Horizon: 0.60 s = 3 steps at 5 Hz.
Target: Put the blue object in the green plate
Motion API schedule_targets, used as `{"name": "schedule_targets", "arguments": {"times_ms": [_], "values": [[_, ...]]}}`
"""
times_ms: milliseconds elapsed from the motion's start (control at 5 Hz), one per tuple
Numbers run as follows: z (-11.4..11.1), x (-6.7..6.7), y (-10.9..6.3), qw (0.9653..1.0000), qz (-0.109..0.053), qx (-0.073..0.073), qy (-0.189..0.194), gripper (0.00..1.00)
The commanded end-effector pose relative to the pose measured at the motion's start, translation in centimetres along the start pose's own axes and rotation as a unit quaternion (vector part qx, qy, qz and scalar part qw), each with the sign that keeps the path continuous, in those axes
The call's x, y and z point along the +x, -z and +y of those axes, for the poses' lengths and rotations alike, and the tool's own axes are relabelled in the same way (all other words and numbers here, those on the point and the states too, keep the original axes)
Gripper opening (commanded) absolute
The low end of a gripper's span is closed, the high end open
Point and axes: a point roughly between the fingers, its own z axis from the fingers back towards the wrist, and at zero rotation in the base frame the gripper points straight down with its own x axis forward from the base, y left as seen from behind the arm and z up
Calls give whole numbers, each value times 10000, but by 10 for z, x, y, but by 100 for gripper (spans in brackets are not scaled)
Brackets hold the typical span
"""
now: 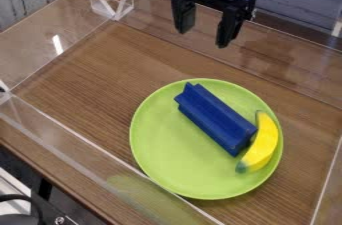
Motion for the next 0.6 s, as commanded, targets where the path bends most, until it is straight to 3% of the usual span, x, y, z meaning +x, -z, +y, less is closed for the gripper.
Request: {"name": "schedule_targets", "arguments": {"times_ms": [0,400], "values": [[12,-7,-14,9997,-75,2,-243,100],[39,-3,-23,9975,-270,10,-653,100]]}}
